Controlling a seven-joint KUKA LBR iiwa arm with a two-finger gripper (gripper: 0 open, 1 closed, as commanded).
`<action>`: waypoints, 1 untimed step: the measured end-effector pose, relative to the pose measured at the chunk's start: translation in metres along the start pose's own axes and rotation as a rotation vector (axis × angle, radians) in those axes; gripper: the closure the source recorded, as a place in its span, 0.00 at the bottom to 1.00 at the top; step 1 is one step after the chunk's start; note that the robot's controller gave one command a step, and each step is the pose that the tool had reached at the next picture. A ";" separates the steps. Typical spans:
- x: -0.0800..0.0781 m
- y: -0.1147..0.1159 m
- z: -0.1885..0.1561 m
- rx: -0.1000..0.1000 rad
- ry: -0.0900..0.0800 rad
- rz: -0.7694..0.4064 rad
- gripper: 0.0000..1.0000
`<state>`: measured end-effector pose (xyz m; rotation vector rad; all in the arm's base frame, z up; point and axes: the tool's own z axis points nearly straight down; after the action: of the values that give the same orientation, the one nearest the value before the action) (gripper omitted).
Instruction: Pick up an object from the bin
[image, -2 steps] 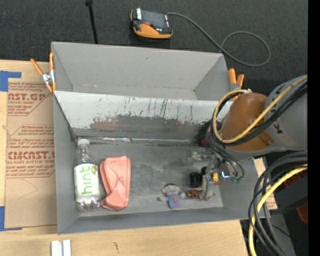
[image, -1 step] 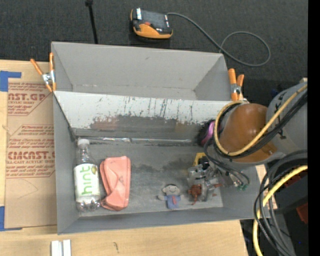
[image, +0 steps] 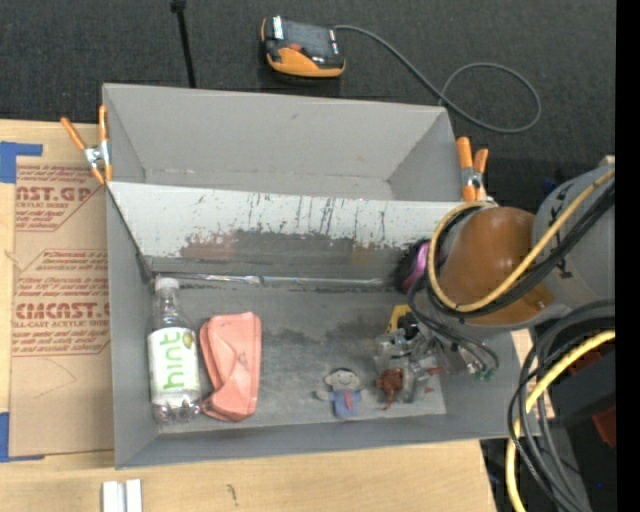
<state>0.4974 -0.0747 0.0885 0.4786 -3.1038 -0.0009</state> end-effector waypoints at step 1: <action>0.006 0.000 -0.053 -0.003 0.005 -0.001 1.00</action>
Offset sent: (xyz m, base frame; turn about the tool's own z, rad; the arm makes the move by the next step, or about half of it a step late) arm 0.0020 -0.0298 0.2040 -0.0044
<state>0.4919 -0.0760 0.1416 0.4798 -3.0984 -0.0039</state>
